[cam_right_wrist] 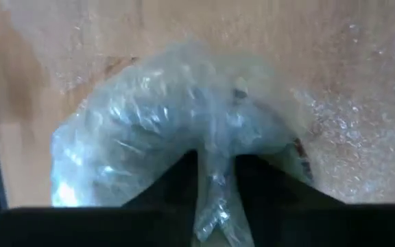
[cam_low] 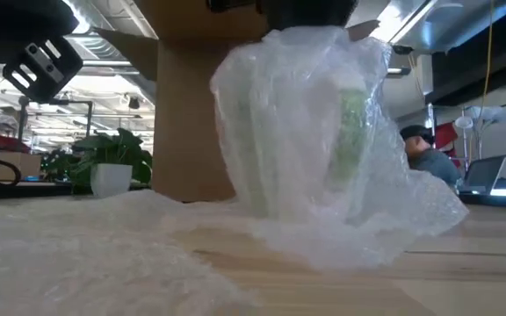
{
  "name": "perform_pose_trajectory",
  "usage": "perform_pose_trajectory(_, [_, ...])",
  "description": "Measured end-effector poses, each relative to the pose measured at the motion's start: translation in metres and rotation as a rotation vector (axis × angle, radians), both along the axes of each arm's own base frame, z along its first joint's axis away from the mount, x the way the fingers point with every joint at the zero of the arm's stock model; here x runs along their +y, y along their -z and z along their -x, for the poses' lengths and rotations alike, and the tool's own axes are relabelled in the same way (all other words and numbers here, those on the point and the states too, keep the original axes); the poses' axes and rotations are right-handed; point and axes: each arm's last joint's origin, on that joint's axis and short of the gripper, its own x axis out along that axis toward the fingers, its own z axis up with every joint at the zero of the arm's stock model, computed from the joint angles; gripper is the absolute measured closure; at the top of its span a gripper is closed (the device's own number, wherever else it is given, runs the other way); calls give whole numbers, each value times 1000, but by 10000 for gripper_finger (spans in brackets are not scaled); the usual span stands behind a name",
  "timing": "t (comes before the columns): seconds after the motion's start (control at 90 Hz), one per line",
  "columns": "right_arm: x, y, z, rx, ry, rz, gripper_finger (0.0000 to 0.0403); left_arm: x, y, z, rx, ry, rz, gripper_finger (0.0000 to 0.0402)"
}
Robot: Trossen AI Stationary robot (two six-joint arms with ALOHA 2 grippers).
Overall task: Wrap mug
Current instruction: Wrap the green mug with the bubble wrap, then put the wrapped green mug into the cardboard box
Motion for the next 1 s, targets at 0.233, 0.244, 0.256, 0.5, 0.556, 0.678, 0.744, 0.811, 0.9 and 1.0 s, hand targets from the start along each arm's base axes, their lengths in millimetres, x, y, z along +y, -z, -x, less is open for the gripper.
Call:
perform_pose_trajectory(0.233, [-1, -12, 2, 9, 3, 4, 264, 0, 0, 0, 0, 0, 0, 402])
perform_pose_trajectory(0.244, [-1, -13, 2, 9, 3, 4, 264, 0, 0, 0, 0, 0, 0, 402])
perform_pose_trajectory(0.256, [-1, -13, 2, 10, 3, 4, 263, 0, 0, 0, 0, 0, 0, 402])
perform_pose_trajectory(0.5, [-3, -28, 6, 14, 29, 40, 264, 0, 0, 0, 0, 0, 0, 402])
perform_pose_trajectory(0.556, [-4, -32, 7, 18, 39, 55, 264, 0, 0, 0, 0, 0, 0, 402])
perform_pose_trajectory(0.678, [-5, -43, 12, 28, 62, 83, 264, 0, 0, 0, 0, 0, 0, 402])
perform_pose_trajectory(0.744, [-5, -49, 14, 21, 66, 104, 264, 0, 0, 0, 0, 1, 0, 402])
perform_pose_trajectory(0.811, [-1, -56, 17, 8, 61, 111, 265, 0, 0, 0, 0, 1, 0, 402])
perform_pose_trajectory(0.9, [9, -63, 20, -25, 40, 99, 265, -1, 0, 1, 1, 3, -1, 402])
perform_pose_trajectory(1.0, [22, -69, 24, -78, 14, 60, 265, -2, 0, 2, -1, 11, -8, 402])
